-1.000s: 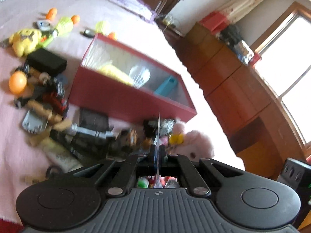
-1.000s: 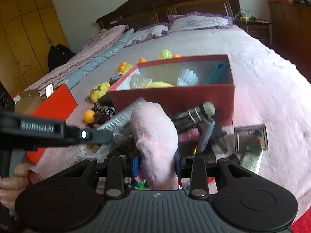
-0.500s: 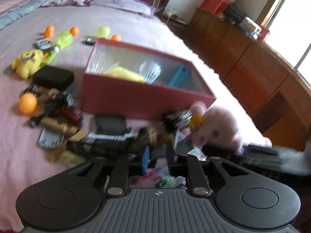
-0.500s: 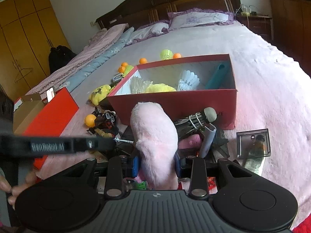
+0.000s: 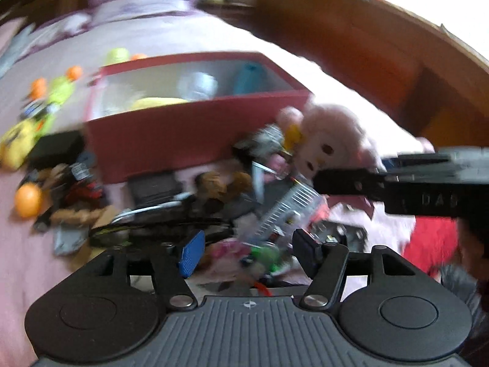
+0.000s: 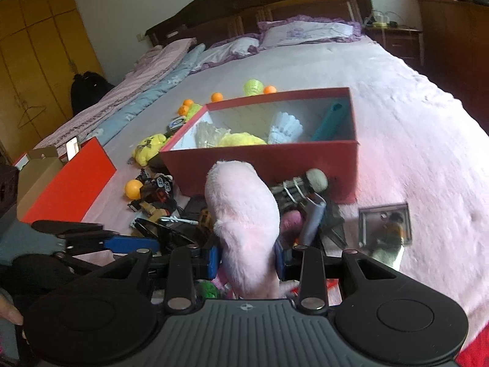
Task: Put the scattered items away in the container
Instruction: 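Carry the ruler with the left tool while the right tool carries the plush toward the box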
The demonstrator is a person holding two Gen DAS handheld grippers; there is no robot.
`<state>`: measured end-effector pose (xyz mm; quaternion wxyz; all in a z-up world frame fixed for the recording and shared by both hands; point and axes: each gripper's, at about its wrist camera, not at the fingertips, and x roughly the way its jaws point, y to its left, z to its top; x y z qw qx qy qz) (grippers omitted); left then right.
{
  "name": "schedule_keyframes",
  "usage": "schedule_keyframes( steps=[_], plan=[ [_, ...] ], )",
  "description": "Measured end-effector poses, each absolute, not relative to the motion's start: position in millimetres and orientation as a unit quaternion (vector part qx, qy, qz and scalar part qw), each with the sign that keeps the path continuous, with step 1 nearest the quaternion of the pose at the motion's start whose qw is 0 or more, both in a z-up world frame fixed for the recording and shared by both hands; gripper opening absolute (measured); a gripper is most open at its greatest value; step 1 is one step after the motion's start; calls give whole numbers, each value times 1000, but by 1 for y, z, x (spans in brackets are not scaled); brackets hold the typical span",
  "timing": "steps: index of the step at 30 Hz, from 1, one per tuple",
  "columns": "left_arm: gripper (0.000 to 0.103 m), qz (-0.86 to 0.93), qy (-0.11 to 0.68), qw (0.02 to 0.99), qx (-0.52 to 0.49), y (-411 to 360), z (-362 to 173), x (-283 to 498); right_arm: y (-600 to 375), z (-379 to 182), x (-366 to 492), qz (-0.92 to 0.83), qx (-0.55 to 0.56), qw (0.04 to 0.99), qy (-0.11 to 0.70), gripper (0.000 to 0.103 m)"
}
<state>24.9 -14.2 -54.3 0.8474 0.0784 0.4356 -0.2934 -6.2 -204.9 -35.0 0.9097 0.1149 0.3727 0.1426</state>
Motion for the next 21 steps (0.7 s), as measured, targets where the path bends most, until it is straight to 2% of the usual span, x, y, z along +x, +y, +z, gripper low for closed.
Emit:
schedule_keyframes(
  steps=[4, 8, 11, 16, 17, 18, 21],
  plan=[
    [63, -316, 453, 822, 140, -31, -73, 30, -212, -39, -15, 131, 117, 910, 376, 36],
    [42, -320, 455, 816, 157, -30, -79, 34, -219, -40, -21, 121, 120, 913, 372, 37],
    [32, -323, 452, 821, 130, -23, -71, 32, -222, -43, -23, 116, 129, 912, 371, 37],
    [27, -322, 438, 829, 129, -20, -59, 19, -219, -45, -23, 122, 129, 911, 372, 37],
    [22, -323, 439, 829, 126, -18, -58, 17, -218, -44, -23, 122, 128, 912, 371, 37],
    [22, -322, 439, 830, 121, -16, -56, 15, -218, -44, -23, 123, 128, 912, 371, 37],
    [10, -316, 438, 835, 105, -16, -54, 13, -217, -43, -24, 123, 127, 912, 369, 37]
  ],
)
